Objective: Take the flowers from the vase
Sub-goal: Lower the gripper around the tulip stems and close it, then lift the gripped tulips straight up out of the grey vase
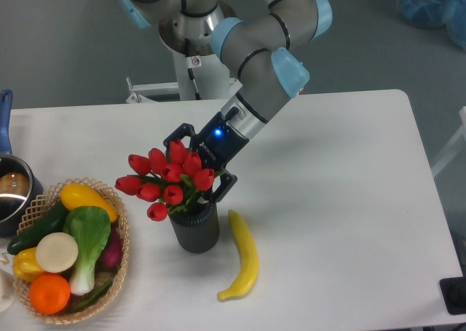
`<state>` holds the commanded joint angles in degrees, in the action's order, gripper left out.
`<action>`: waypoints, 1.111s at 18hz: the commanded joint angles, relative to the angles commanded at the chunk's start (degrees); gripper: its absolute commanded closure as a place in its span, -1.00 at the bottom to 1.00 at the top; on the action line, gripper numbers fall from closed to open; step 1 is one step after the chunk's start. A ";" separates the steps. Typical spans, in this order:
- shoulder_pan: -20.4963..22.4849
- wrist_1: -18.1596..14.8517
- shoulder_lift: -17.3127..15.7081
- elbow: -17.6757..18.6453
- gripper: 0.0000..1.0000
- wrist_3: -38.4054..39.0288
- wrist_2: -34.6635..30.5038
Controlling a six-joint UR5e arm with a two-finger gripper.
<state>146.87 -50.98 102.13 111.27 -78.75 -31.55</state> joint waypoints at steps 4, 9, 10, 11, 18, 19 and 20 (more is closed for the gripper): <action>0.44 0.00 -0.09 -0.26 -0.15 0.00 0.00; 0.88 0.00 -0.09 -0.26 0.15 1.40 0.00; 0.97 0.00 -0.09 -0.53 0.15 1.75 0.26; 1.14 0.00 -0.09 -0.70 0.15 1.84 0.44; 3.60 0.00 -0.35 -1.23 0.10 3.33 5.62; 3.69 0.00 -0.35 -1.75 0.10 3.77 5.80; 3.95 -0.09 -0.35 -2.63 0.10 4.48 5.89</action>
<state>150.82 -51.06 101.78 108.64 -74.27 -25.66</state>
